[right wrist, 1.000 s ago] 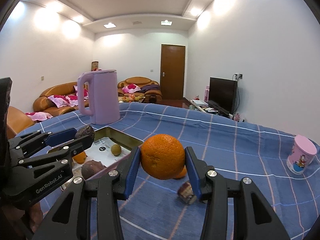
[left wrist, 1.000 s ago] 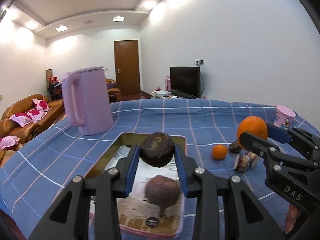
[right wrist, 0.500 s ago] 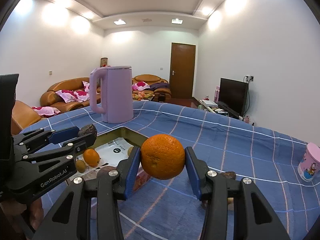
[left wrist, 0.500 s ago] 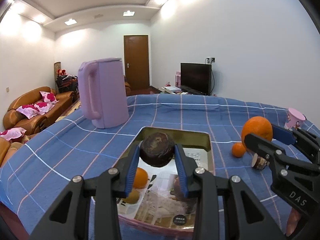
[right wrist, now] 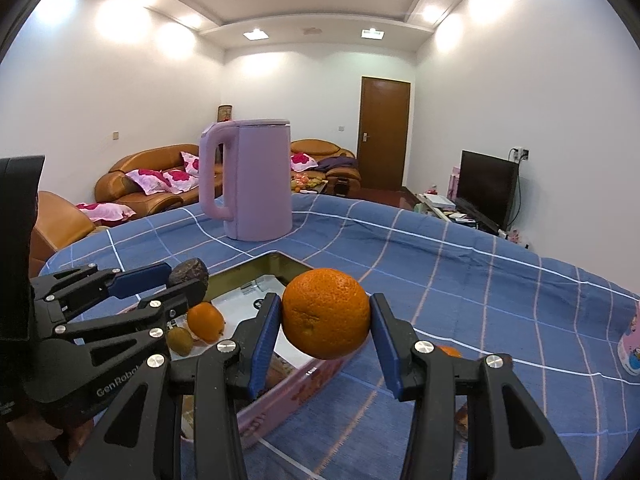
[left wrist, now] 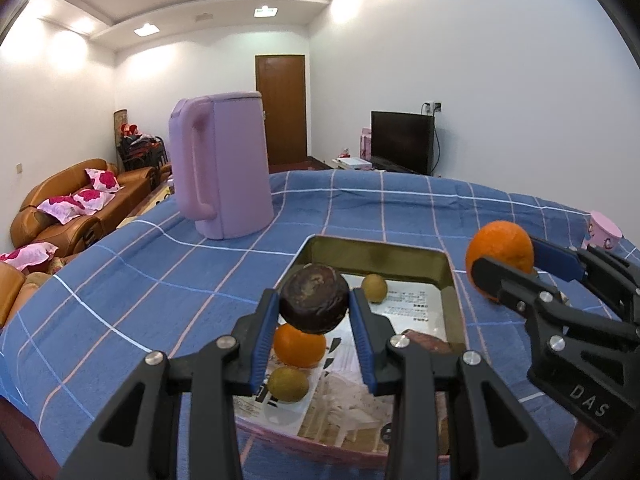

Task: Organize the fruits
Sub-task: 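Lift both held fruits and carry them over the tin box, then open both tools to drop the orange and brown fruit into the tin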

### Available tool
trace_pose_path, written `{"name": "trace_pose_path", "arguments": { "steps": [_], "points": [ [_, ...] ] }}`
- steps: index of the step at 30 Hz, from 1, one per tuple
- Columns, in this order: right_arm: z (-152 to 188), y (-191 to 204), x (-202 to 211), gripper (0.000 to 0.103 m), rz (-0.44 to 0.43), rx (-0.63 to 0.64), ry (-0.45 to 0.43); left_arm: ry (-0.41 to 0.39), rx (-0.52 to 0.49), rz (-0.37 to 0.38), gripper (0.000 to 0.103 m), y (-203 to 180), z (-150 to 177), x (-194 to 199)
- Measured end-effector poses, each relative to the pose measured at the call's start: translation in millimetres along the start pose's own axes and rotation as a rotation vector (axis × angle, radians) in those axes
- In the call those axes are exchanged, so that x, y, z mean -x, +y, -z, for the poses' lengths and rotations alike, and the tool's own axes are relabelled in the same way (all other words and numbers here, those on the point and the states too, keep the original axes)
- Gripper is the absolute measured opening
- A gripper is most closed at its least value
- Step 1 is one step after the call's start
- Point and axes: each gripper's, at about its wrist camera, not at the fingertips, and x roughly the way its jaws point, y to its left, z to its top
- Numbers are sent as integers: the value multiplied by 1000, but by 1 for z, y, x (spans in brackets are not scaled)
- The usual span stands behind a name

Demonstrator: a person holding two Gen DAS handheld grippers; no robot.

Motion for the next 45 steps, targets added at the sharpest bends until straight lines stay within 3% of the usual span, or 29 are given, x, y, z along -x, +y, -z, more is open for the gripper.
{"name": "trace_pose_path", "arguments": {
  "steps": [26,41,45],
  "points": [
    [5,13,-61,48,-53,-6,201,104,-4,28,38,7,2,-21],
    [5,17,-70,48,-85,15,247,134,1,15,38,12,4,-24],
    [5,18,-68,54,-75,24,235,126,-2,4,41,12,5,-19]
  ]
}}
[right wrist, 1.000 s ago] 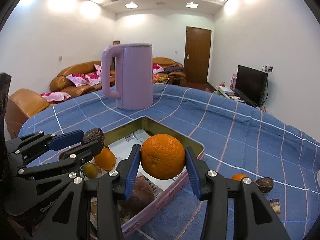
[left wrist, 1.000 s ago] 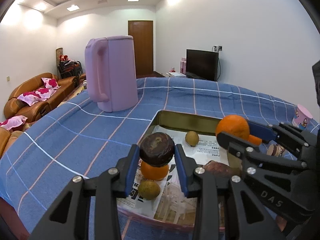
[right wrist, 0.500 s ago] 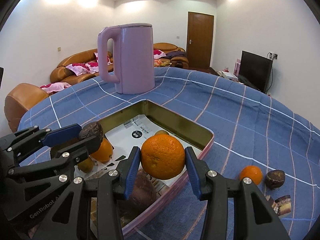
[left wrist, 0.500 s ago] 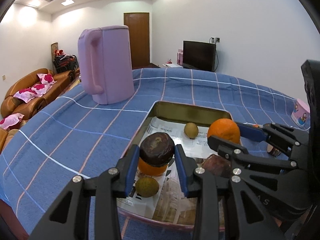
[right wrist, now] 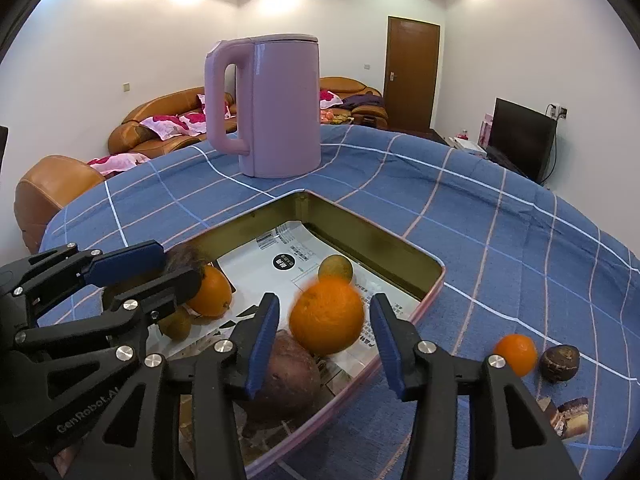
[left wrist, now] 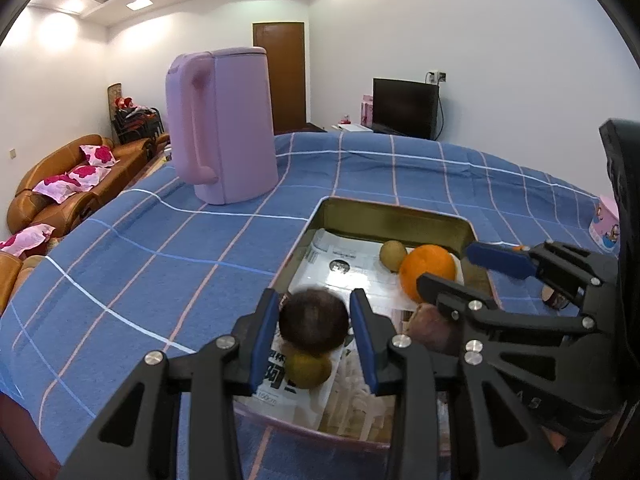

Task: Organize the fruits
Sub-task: 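Open both tools to drop the orange and brown fruit into the tin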

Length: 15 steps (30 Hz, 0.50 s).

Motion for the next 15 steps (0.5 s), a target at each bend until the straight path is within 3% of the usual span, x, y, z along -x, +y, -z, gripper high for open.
{"name": "trace_pose_path", "arguments": {
  "steps": [7,15],
  "points": [
    [4,-11,19,57,16,-24,-41,-33,11,-24,70,-1,-2,13],
    [12,-31,48,61,33,-46,-84,-49,-25,-13,71,-25,-7,23]
  ]
}}
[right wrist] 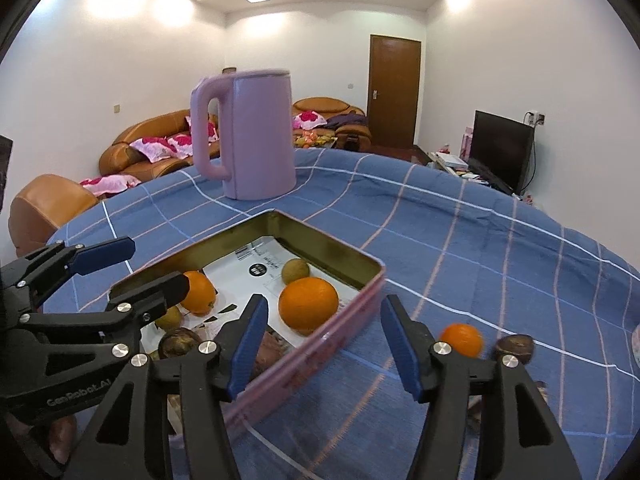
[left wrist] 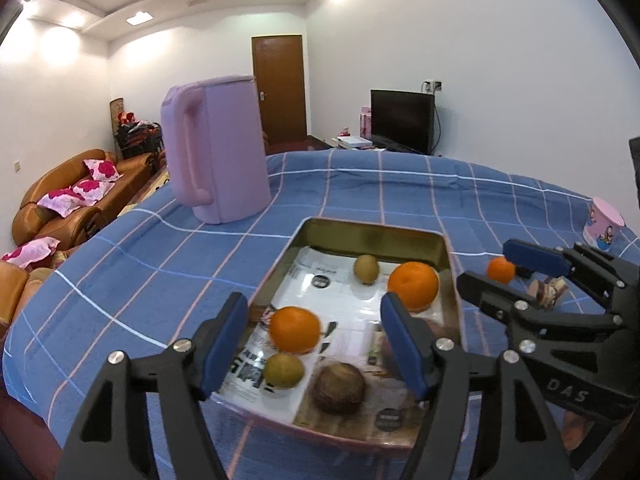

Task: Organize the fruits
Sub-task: 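Open both tools to drop the orange and brown fruit into the tin, then move both open tools back to the items left on the cloth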

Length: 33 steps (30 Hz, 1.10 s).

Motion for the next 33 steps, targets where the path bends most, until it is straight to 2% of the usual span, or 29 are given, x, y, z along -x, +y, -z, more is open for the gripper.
{"name": "trace_pose_path", "arguments": {
  "steps": [4,8,11,16,22,27,30,33],
  "points": [
    [6,-19,23,61,44,-5,-19,-10,-31,22,72,-21,-5,6],
    [20,-61,50,61,125,-53,-24,-27,-72,45,82,-48,-8,11],
    [31,-96,65,61,219,-116,-11,-32,-116,72,83,-73,-10,12],
    [48,-137,81,61,293,-215,-3,-13,-187,119,83,-121,-8,6],
    [62,-153,87,61,327,-258,-6,44,-237,196,83,-165,-5,-11],
    [68,-162,94,61,330,-277,-14,94,-261,226,83,-184,-5,-26],
    [71,-164,94,61,330,-287,-19,122,-258,238,81,-188,-4,-35],
    [73,-165,92,61,324,-293,-13,141,-255,265,74,-191,-2,-40]
  ]
}}
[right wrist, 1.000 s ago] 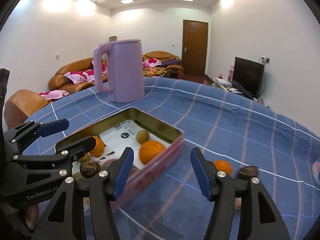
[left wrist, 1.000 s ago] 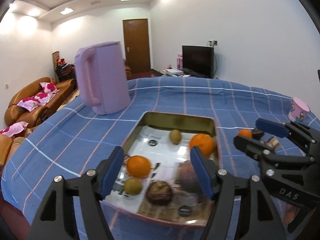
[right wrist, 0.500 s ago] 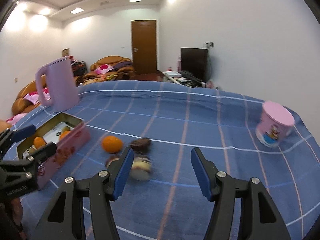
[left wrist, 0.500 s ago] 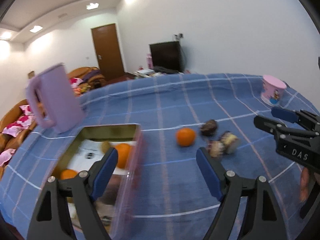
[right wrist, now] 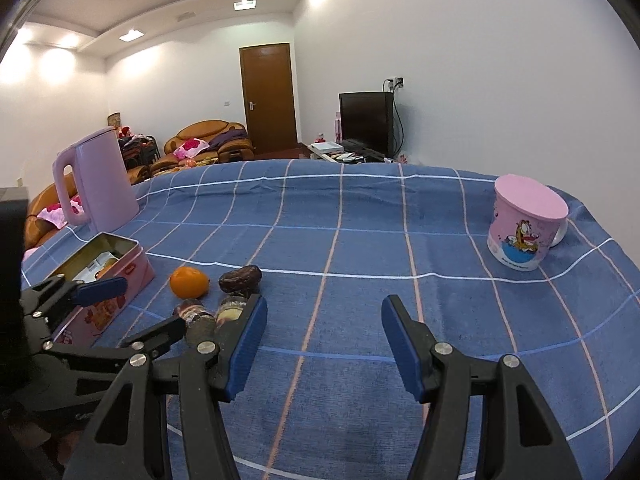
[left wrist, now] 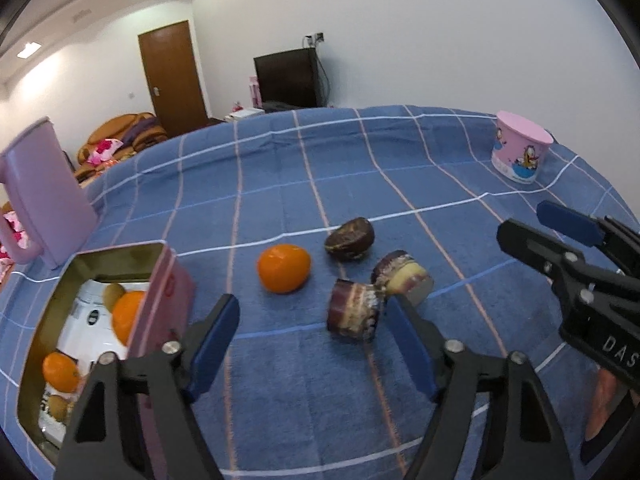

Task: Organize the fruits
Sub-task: 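Move both open tools back to the items left on the cloth, then grasp a brown cylindrical cake with the left tool while the right tool grasps a purple-white cylinder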

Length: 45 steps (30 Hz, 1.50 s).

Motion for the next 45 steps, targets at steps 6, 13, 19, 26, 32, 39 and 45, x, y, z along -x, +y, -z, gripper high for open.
{"name": "trace_pose_path", "arguments": {
  "steps": [6,13,19,26,32,39,45],
  "points": [
    [0,3,-2,61,-5,9,-1,36,-7,45,52,-3,0,-10],
    [-2,11,-7,61,-20,6,4,55,18,109,33,7,0,-12],
    [-4,29,-18,61,-51,31,36,-1,52,30,33,25,-1,-6],
    [-7,49,-45,61,-75,53,139,-44,108,-3,33,40,2,1],
    [-6,58,-62,52,-90,71,209,-47,150,-3,33,49,3,0],
    [-3,61,-72,36,-125,72,265,-58,135,-4,33,46,4,3],
    [-4,61,-65,35,-141,72,232,-83,121,-10,33,43,5,8]
  ]
}}
